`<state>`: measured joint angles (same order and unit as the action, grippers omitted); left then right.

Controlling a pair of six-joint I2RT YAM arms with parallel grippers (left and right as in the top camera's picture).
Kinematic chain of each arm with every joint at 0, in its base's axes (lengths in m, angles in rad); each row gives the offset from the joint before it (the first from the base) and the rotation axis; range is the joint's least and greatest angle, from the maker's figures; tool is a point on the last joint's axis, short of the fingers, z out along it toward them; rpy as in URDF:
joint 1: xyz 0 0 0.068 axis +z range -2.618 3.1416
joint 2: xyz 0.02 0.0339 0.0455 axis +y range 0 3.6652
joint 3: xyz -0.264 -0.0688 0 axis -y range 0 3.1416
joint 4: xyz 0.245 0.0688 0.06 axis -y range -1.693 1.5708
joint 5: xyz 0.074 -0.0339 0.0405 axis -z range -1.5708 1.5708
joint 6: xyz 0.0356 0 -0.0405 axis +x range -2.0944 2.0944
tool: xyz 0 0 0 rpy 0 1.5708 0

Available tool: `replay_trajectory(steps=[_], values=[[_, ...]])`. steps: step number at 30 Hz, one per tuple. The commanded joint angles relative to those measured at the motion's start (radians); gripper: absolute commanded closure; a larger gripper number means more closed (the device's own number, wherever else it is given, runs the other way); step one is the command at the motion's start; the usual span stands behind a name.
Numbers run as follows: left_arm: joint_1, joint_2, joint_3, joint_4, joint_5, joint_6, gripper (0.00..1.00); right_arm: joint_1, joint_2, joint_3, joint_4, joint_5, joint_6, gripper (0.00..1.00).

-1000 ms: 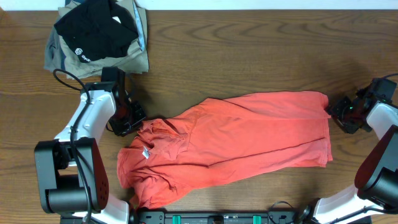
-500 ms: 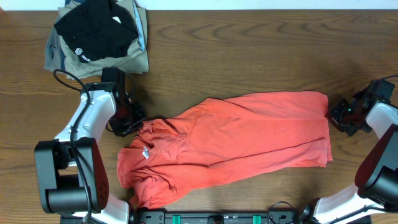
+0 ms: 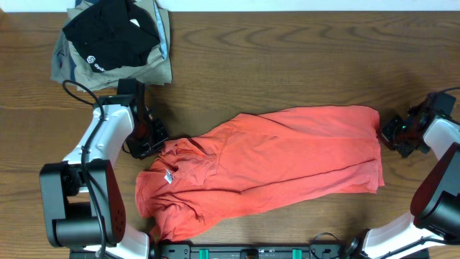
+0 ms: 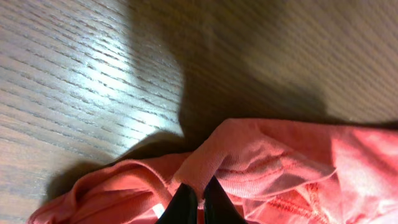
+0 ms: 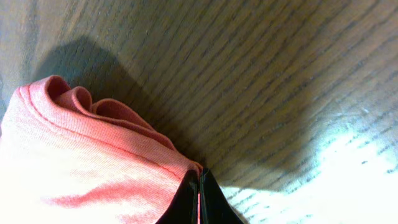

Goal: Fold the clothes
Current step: 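Lift the shirt with both grippers, pulling the left end up-left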

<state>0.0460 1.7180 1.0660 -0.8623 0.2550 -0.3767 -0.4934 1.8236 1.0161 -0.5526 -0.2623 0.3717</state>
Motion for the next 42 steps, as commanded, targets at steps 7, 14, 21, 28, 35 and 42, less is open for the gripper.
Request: replay_trajectory(steps=[7, 14, 21, 28, 35, 42], values=[[0.004, -0.240, -0.007, -0.029, -0.016, 0.055, 0.94, 0.008, -0.139, 0.031, -0.045, 0.000, 0.017, 0.99], [0.004, -0.482, -0.007, -0.084, -0.016, 0.054, 0.94, 0.009, -0.293, 0.031, -0.116, 0.000, 0.017, 0.99], [0.004, -0.710, 0.043, -0.172, -0.016, 0.054, 0.94, 0.008, -0.519, 0.032, -0.195, -0.004, 0.032, 0.99], [0.004, -0.841, 0.169, -0.225, -0.016, 0.054, 0.94, 0.007, -0.697, 0.106, -0.334, -0.004, 0.032, 0.99], [0.004, -0.867, 0.310, -0.124, -0.053, 0.055, 0.94, 0.008, -0.731, 0.294, -0.462, -0.024, 0.026, 0.99], [0.004, -0.805, 0.321, 0.145, -0.069, 0.055, 0.94, 0.008, -0.718, 0.410, -0.452, -0.041, 0.024, 0.99]])
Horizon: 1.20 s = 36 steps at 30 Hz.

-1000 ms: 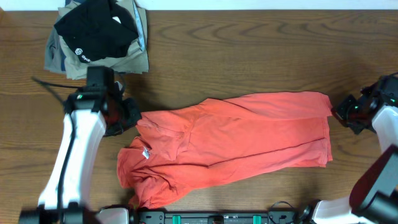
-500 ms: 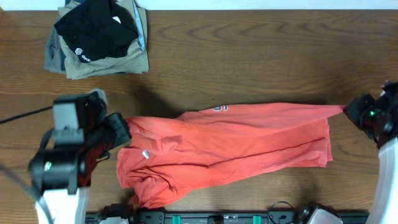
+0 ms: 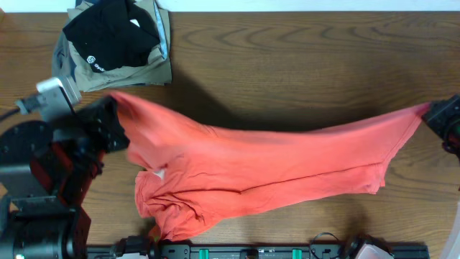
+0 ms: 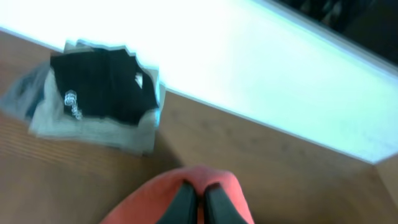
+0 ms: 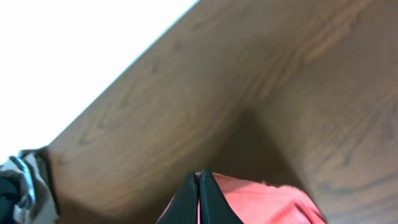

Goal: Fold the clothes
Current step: 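Lift the shirt with both grippers, pulling the left end up-left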

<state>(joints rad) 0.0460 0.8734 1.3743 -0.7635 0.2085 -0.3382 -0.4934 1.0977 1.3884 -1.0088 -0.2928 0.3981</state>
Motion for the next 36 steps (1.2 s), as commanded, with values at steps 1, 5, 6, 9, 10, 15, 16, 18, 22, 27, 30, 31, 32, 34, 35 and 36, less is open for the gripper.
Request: replay_trajectory(steps=[1, 5, 6, 9, 10, 15, 16, 18, 22, 27, 30, 31, 32, 34, 35, 36], values=[[0.004, 0.062, 0.013, 0.083, -0.022, 0.016, 0.94, 0.008, 0.013, 0.040, 0.014, -0.011, -0.002, 0.99], [0.003, 0.158, 0.013, 0.211, -0.018, 0.015, 0.94, 0.008, 0.053, 0.039, 0.065, -0.001, -0.002, 0.99], [0.003, 0.193, 0.013, 0.250, -0.018, 0.014, 0.94, 0.008, 0.072, 0.039, 0.087, 0.006, -0.002, 0.99], [0.003, 0.287, 0.013, 0.344, -0.018, 0.012, 0.94, 0.008, 0.135, 0.039, 0.153, 0.009, -0.002, 0.99], [0.003, 0.305, 0.013, 0.361, -0.018, 0.012, 0.94, 0.008, 0.150, 0.039, 0.165, 0.013, -0.002, 0.99], [0.003, 0.451, 0.013, 0.529, -0.018, 0.011, 0.94, 0.008, 0.253, 0.039, 0.248, 0.050, 0.029, 0.99], [0.003, 0.481, 0.013, 0.573, -0.018, 0.011, 0.94, 0.009, 0.275, 0.039, 0.272, 0.050, 0.032, 0.99], [0.003, 0.536, 0.013, 0.652, -0.018, 0.011, 0.94, 0.010, 0.319, 0.039, 0.316, 0.050, 0.036, 0.99], [0.003, 0.629, 0.013, 0.760, -0.018, -0.020, 0.94, 0.020, 0.392, 0.039, 0.364, 0.051, 0.035, 0.99], [0.003, 0.724, 0.013, 0.813, -0.019, -0.038, 0.94, 0.024, 0.468, 0.039, 0.390, 0.069, 0.034, 0.99], [0.003, 0.776, 0.013, 0.834, -0.019, -0.038, 0.94, 0.029, 0.507, 0.039, 0.393, 0.100, 0.031, 0.99], [0.003, 0.793, 0.013, 0.836, -0.024, -0.038, 0.94, 0.033, 0.517, 0.039, 0.392, 0.108, 0.031, 0.99], [0.003, 0.808, 0.013, 0.837, -0.032, -0.038, 0.94, 0.037, 0.529, 0.038, 0.392, 0.114, 0.027, 0.99], [0.003, 0.843, 0.013, 0.837, -0.046, -0.038, 0.94, 0.044, 0.553, 0.038, 0.392, 0.113, 0.023, 0.99], [0.003, 0.858, 0.013, 0.836, -0.046, -0.041, 0.94, 0.047, 0.563, 0.038, 0.392, 0.113, 0.023, 0.99], [0.003, 0.870, 0.013, 0.834, -0.046, -0.041, 0.94, 0.049, 0.574, 0.038, 0.392, 0.113, 0.024, 0.99]])
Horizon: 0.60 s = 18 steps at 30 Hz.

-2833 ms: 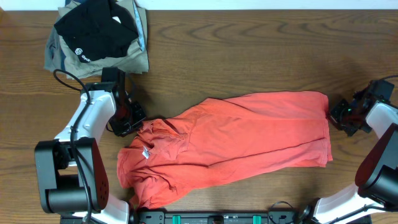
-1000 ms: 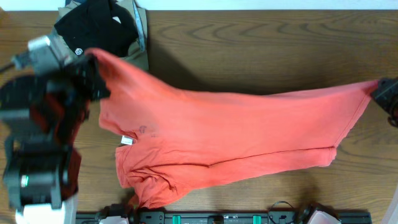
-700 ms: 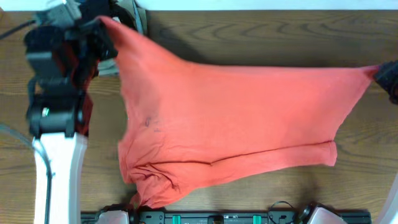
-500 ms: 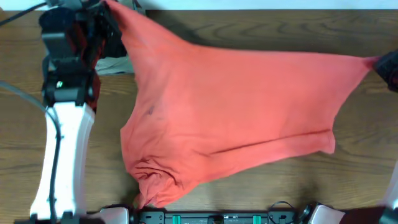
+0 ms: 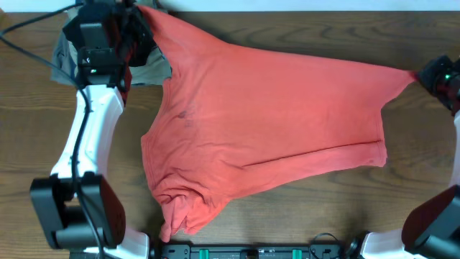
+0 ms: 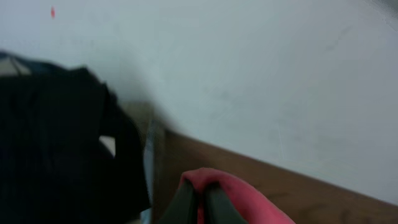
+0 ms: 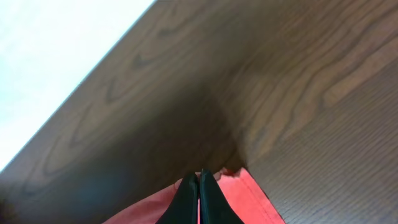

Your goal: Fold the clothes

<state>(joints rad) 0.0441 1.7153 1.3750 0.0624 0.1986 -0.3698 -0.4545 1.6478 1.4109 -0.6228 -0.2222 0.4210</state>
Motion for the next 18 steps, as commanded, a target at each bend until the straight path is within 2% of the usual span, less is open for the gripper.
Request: replay_trajectory(steps=[1, 7, 18], values=[[0.005, 0.038, 0.012, 0.002, -0.036, -0.009, 0.94, 0.010, 0.033, 0.016, 0.005, 0.042, 0.001, 0.99], [0.005, 0.033, 0.012, -0.047, -0.032, -0.009, 0.94, 0.011, 0.052, 0.016, -0.014, 0.031, 0.000, 0.99], [0.005, -0.072, 0.012, -0.423, 0.002, -0.009, 0.94, 0.011, 0.050, 0.016, -0.132, -0.049, 0.001, 0.99]])
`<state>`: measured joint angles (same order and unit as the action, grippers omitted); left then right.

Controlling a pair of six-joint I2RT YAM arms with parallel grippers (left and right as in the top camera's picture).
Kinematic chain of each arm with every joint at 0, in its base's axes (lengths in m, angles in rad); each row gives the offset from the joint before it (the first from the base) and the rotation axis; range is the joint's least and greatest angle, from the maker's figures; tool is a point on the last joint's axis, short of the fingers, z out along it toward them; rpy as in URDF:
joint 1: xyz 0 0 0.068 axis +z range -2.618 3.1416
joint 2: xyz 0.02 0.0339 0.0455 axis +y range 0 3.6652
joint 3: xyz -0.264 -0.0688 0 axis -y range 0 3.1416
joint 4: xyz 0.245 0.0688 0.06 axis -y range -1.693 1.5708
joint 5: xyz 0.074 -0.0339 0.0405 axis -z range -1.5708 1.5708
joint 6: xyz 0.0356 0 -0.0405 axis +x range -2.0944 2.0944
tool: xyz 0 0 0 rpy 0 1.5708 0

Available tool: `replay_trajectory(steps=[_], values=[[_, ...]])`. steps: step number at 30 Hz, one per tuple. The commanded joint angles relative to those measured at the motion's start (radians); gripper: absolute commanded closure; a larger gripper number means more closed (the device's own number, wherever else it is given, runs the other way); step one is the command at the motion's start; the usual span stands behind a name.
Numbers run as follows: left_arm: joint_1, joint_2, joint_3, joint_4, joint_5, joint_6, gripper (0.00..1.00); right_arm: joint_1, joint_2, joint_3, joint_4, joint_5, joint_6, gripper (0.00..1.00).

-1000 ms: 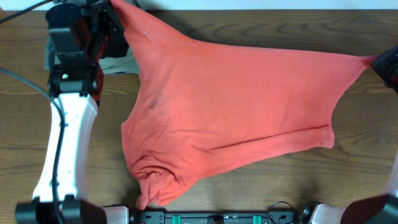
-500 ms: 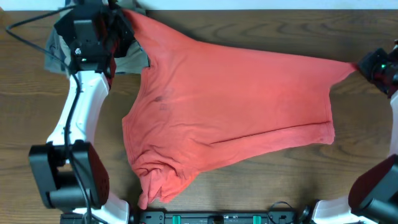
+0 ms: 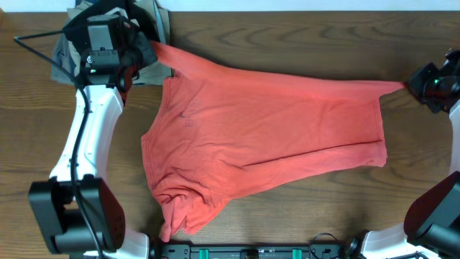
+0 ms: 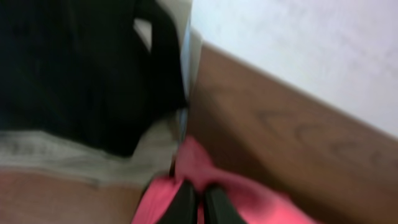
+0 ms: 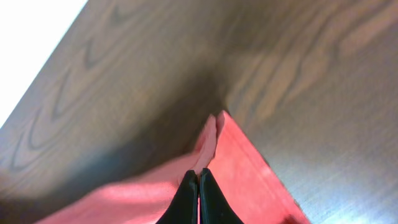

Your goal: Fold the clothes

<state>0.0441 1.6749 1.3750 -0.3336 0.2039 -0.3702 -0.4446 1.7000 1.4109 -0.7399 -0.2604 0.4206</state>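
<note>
An orange-red T-shirt (image 3: 266,126) is stretched across the wooden table, its far edge held taut between both grippers. My left gripper (image 3: 147,50) is shut on the shirt's upper left corner (image 4: 199,174), just beside the clothes pile. My right gripper (image 3: 411,85) is shut on the upper right corner (image 5: 214,137) at the table's right side. The shirt's near left part lies bunched (image 3: 180,205) on the table.
A pile of folded clothes (image 3: 86,61), black on top of tan, sits at the far left corner; in the left wrist view the black garment (image 4: 81,68) fills the upper left. The table's far edge (image 3: 287,11) runs close behind the shirt.
Both grippers have come lower and slightly nearer, still shut on the corners. The shirt's far edge now lies further from the table's back edge, and more cloth rests flat.
The shirt lay crumpled mid-table with both grippers shut on its left and right ends. Then it was raised and stretched between them. Then its far edge was near the table's back, by the pile. Now it lies lower and flatter.
</note>
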Motion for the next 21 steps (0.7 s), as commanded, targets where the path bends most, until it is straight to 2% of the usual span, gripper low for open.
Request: replay_trajectory(steps=[1, 6, 12, 14, 21], values=[[0.005, -0.033, 0.012, -0.060, -0.004, -0.008, 0.94, 0.001, -0.002, 0.016, -0.032, -0.011, 0.001, 0.99], [0.005, -0.033, 0.012, -0.166, -0.027, -0.004, 0.93, 0.001, -0.002, 0.016, -0.127, -0.014, 0.001, 0.99], [0.005, -0.030, 0.006, -0.284, -0.147, -0.005, 0.92, 0.001, -0.002, 0.011, -0.220, -0.013, -0.011, 0.99], [0.005, -0.029, -0.005, -0.309, -0.157, -0.005, 0.89, 0.001, -0.002, 0.002, -0.229, -0.009, -0.022, 0.99], [0.005, -0.029, -0.069, -0.320, -0.168, -0.005, 0.89, 0.001, -0.002, -0.062, -0.201, 0.028, -0.026, 0.99]])
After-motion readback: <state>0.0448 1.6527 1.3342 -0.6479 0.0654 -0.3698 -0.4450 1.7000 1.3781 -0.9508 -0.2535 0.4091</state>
